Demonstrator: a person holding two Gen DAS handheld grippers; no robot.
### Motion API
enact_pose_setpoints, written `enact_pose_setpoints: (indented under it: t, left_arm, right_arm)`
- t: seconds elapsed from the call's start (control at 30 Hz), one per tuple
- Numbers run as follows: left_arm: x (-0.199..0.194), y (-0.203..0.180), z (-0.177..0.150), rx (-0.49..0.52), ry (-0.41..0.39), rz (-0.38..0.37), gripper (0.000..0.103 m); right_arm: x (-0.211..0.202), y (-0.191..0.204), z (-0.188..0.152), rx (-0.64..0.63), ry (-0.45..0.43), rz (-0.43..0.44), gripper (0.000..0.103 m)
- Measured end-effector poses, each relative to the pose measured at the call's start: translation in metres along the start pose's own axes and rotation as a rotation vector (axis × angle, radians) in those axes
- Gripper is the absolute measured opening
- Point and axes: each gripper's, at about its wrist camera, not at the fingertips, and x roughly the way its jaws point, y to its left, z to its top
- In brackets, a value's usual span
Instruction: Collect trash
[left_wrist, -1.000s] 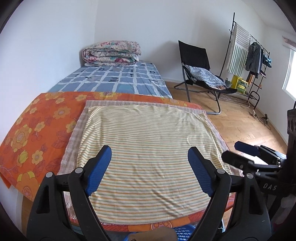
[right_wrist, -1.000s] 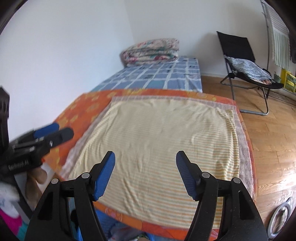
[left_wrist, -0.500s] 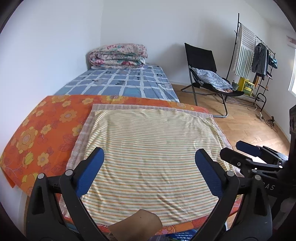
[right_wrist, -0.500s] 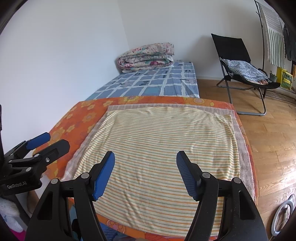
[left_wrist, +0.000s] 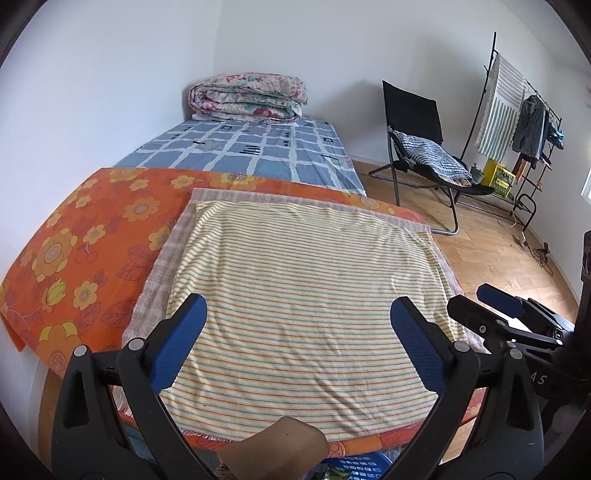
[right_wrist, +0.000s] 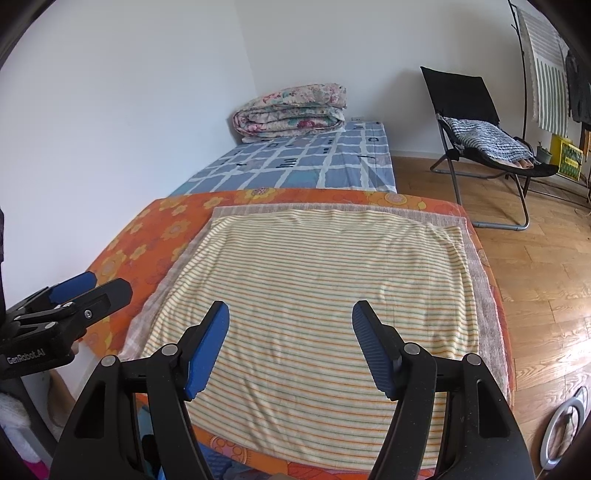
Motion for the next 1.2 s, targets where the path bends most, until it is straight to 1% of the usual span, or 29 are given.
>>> enact_pose_setpoints:
  t: [0.57, 0.83, 1.2]
  left_arm:
    - [0.0, 0.0033, -0.0045, -0.008, 0.006, 0.003, 0.102]
    - [-0.0006, 0.0035, -0.0041, -0.009, 0.005, 0.007, 0.102]
    - [0.0013, 0.0099, -0.0088, -0.038, 0.022, 0.015, 0.102]
  right_arm:
    - [-0.001, -0.0007, 0.0006, 0.016, -0.012, -0.01, 0.07]
    - [0.0009, -0.0006, -0.0002, 0.013, -0.001, -0.005, 0.071]
    - [0.0019, -0.001, -0.0024, 0.017, -0.001, -0.01, 0.071]
